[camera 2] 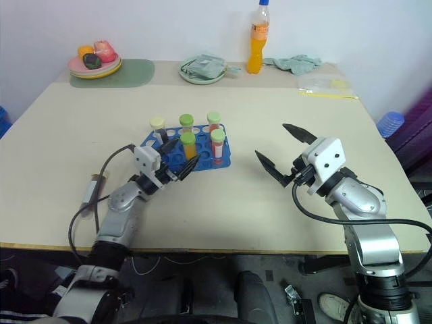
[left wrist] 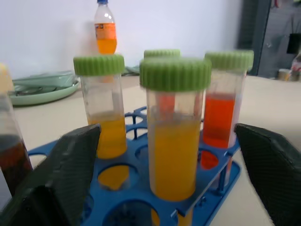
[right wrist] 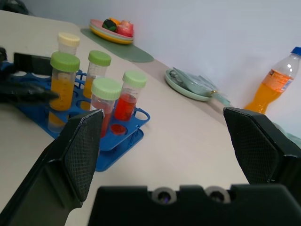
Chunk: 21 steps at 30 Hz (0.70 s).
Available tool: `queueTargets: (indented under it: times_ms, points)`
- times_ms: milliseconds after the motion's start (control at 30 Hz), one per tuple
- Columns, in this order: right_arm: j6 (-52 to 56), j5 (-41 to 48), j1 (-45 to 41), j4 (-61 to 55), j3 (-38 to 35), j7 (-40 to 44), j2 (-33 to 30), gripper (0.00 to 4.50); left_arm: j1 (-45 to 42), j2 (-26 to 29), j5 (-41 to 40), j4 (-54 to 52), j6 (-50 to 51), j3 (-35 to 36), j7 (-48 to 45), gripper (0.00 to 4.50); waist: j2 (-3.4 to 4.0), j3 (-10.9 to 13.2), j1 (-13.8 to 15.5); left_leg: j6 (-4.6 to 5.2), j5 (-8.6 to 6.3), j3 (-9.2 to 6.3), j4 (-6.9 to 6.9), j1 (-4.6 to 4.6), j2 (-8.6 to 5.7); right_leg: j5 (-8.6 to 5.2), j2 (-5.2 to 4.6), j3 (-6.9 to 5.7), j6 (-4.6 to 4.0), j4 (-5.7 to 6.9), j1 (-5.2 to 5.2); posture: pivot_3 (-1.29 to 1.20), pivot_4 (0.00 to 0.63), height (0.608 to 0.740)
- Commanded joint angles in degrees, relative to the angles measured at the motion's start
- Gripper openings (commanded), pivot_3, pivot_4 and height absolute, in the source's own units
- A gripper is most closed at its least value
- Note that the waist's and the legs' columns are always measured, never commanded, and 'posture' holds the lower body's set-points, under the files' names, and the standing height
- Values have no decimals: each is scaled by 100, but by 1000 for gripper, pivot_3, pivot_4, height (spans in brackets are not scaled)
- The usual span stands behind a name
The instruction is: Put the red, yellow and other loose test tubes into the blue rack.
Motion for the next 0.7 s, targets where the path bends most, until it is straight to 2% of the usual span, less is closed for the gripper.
queueTargets:
  times_ms: [33, 300, 367, 533, 633, 700]
  points:
    - [-135, 10, -85, 23, -72, 47, -30, 4500, 352, 290, -176, -1287, 855, 118, 236, 4472, 0, 0, -8, 0, 0, -1, 0, 0, 1, 0, 1, 0, 0, 1, 0, 0, 150, 740]
    - [-329, -25, -256, 296, 119, 125, 88, 4500, 776, 1121, -376, -3039, 2197, 743, 700, 4472, 1, 2, 15, 0, 0, -1, 0, 1, 1, -8, 1, 0, -15, 2, 0, 0, 150, 740]
    - [-365, -9, -292, 361, 120, 147, 80, 4500, 926, 1463, -664, -3426, 2902, 1072, 771, 4472, 2, 2, -10, 0, 0, 0, -2, 3, 1, -9, 1, 0, -16, 3, 0, 0, 150, 740]
    - [-621, 34, -331, 694, 162, 420, 29, 4500, 1070, 2528, -2131, -4105, 5864, 2400, 1140, 4472, -1, 5, -88, 0, 0, -4, -2, 6, 5, -10, 3, -1, -16, 11, -1, 0, 150, 740]
    - [-623, 195, -359, 766, 137, 692, -37, 4500, 498, 3125, -3114, -3751, 7384, 3019, 1140, 4472, -2, 9, -65, -1, 0, -4, -2, 8, 4, -11, 1, -2, -16, 13, -1, 0, 150, 740]
    - [-640, 256, -366, 773, 135, 907, -117, 4500, -145, 3614, -3467, -3211, 8837, 3227, 1159, 4472, -7, 11, -55, -1, 0, -6, -2, 7, 1, -12, -1, -4, -17, 12, 0, 0, 150, 740]
